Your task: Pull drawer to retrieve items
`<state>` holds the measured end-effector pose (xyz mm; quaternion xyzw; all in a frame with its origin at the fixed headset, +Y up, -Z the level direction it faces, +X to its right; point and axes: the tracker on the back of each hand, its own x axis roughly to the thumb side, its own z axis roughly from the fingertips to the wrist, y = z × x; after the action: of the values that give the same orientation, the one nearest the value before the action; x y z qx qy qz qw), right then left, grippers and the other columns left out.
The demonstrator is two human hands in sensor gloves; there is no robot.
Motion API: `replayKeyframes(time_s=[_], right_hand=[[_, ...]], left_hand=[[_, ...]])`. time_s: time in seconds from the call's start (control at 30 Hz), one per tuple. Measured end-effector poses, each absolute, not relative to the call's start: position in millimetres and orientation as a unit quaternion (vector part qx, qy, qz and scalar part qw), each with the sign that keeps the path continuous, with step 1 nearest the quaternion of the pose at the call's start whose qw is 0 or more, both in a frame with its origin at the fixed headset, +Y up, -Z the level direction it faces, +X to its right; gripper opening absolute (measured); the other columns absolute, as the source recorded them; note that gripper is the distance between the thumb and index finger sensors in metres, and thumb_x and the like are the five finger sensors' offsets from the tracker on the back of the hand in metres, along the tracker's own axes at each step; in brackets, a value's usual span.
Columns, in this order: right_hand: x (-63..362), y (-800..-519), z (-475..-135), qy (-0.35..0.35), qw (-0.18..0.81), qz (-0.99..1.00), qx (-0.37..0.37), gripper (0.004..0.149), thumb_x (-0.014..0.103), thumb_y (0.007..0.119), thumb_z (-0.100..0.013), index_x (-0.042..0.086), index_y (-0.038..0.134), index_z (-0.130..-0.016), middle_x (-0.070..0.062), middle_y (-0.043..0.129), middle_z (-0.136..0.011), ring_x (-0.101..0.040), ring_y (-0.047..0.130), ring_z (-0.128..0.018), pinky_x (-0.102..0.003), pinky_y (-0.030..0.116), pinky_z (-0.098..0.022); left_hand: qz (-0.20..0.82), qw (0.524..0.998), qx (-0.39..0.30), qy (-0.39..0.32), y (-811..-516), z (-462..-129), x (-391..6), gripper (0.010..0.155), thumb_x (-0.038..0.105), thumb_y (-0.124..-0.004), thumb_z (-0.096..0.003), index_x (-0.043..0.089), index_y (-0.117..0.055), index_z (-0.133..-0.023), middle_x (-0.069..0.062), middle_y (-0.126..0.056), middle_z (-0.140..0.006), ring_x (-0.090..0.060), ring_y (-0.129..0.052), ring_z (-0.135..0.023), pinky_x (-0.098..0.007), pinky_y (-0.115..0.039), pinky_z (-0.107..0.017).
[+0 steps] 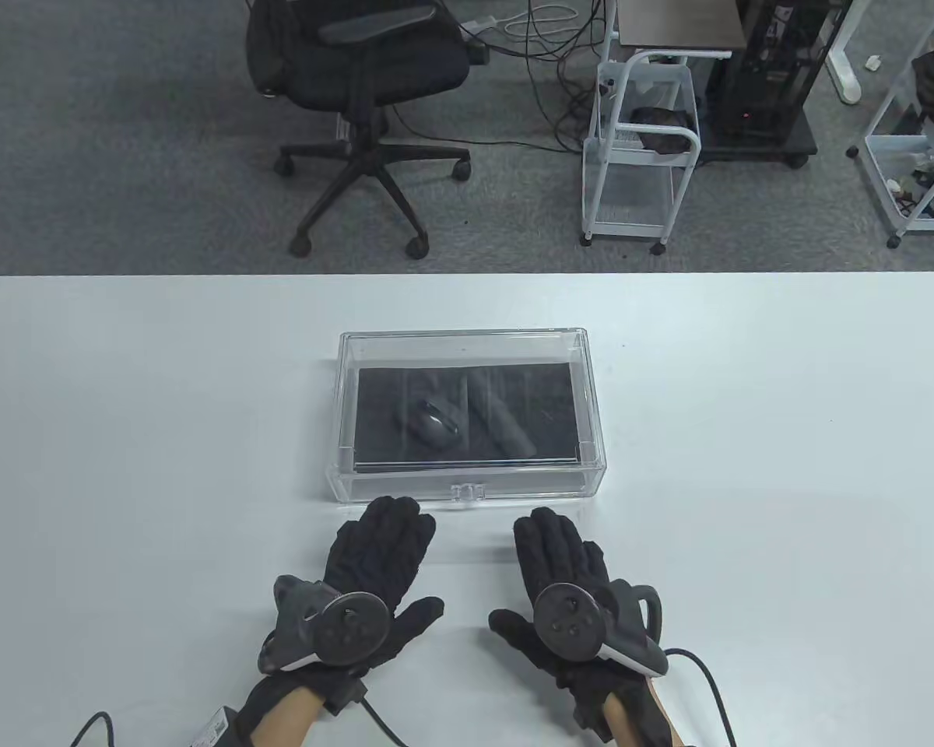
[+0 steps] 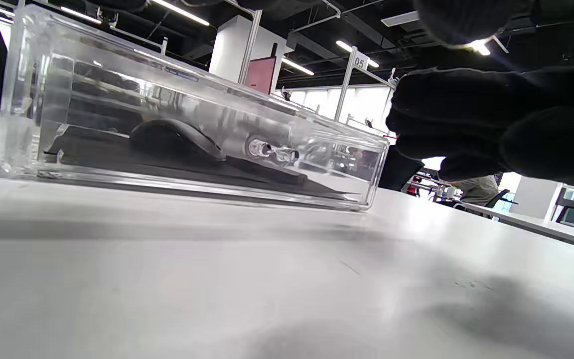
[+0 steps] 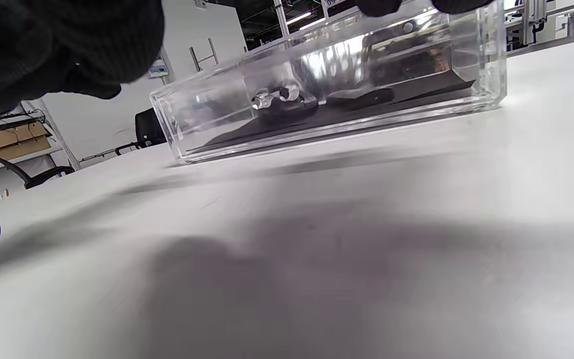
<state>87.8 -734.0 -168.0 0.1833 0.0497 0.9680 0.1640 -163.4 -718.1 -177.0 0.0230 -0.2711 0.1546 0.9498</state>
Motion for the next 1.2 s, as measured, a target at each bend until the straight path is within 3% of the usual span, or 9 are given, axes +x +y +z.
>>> replayKeyframes(time_s=[0.57,0.73,0.83,1.03,1.2], right_hand=[[89.7,-734.0,-168.5,0.023,0.169,0.971,0.171,0.100,0.059,0.071,-0.050,0.006,0.016,-0.115,-0.027,0.021,-0.119,-0.052,0.036,-0.110,-0.071,0.044,-0.073],[87.2,-727.4,-169.5,-0.046,0.170,0.975,0.139,0.088,0.055,0.071,-0.051,0.004,0.038,-0.115,-0.027,0.047,-0.116,-0.051,0.062,-0.103,-0.063,0.060,-0.072],[85.6,-723.4,-182.4,-0.072,0.179,0.977,0.094,0.074,0.053,0.072,-0.051,0.007,0.060,-0.108,-0.023,0.073,-0.105,-0.046,0.086,-0.086,-0.057,0.077,-0.061],[75.2,-742.2,-229.8,0.100,0.278,0.954,0.040,0.072,0.053,0.068,-0.054,0.003,0.066,-0.105,-0.022,0.087,-0.091,-0.042,0.097,-0.067,-0.052,0.085,-0.047],[71.0,-771.2,-260.2,0.176,0.426,0.886,-0.044,0.074,0.055,0.066,-0.054,-0.002,0.069,-0.102,-0.022,0.094,-0.080,-0.035,0.105,-0.051,-0.040,0.094,-0.030]], left_hand=[[0.151,0.953,0.015,-0.262,-720.2,-178.6,-164.9,0.090,0.063,-0.067,-0.0487,0.023,-0.026,-0.118,-0.016,-0.027,-0.126,-0.047,-0.030,-0.116,-0.074,-0.042,-0.076],[0.158,0.954,0.017,-0.255,-718.0,-179.7,-167.4,0.090,0.063,-0.067,-0.0488,0.023,-0.027,-0.118,-0.016,-0.027,-0.126,-0.047,-0.029,-0.116,-0.074,-0.042,-0.076],[0.161,0.954,0.026,-0.253,-714.0,-179.6,-168.7,0.090,0.063,-0.067,-0.0488,0.023,-0.027,-0.119,-0.016,-0.027,-0.126,-0.047,-0.029,-0.116,-0.074,-0.042,-0.076],[0.158,0.954,0.033,-0.253,-710.6,-180.8,-167.9,0.089,0.063,-0.067,-0.0491,0.023,-0.028,-0.119,-0.016,-0.029,-0.126,-0.047,-0.030,-0.116,-0.074,-0.041,-0.076],[0.149,0.954,0.036,-0.260,-706.8,-177.1,-169.2,0.089,0.063,-0.067,-0.0492,0.023,-0.028,-0.119,-0.016,-0.029,-0.126,-0.047,-0.029,-0.116,-0.074,-0.041,-0.076]])
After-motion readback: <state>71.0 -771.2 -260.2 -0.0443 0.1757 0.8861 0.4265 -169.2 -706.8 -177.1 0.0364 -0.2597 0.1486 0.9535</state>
